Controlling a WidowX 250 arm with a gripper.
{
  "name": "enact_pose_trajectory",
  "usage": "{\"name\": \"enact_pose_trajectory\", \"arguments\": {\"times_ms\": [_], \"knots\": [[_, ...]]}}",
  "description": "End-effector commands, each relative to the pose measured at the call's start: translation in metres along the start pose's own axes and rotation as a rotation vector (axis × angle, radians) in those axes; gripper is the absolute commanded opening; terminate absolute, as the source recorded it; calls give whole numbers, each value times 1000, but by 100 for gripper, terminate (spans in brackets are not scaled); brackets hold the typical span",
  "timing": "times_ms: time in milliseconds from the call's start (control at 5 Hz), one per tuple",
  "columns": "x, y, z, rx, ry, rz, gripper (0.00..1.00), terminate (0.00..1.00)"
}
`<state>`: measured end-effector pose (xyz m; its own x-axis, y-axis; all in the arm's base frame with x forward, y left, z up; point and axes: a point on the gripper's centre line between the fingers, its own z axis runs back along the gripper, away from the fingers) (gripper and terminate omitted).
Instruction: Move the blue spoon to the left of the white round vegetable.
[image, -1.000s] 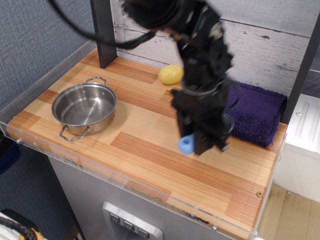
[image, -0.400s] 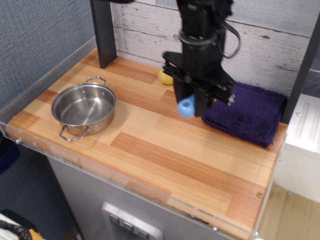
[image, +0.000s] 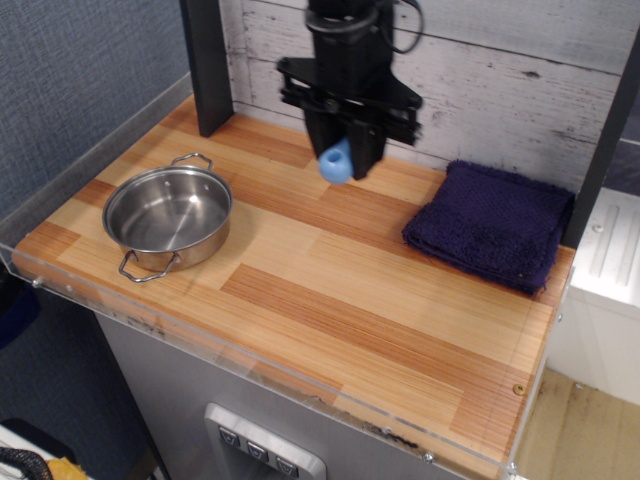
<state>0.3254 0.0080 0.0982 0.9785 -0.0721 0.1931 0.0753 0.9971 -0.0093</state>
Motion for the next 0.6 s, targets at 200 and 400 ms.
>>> {"name": "enact_pose_trajectory", "arguments": {"times_ms": [200,400], "knots": [[0,44,13,60,-29,445,0,0],[-1,53,10,113,-18,595,0,0]]}}
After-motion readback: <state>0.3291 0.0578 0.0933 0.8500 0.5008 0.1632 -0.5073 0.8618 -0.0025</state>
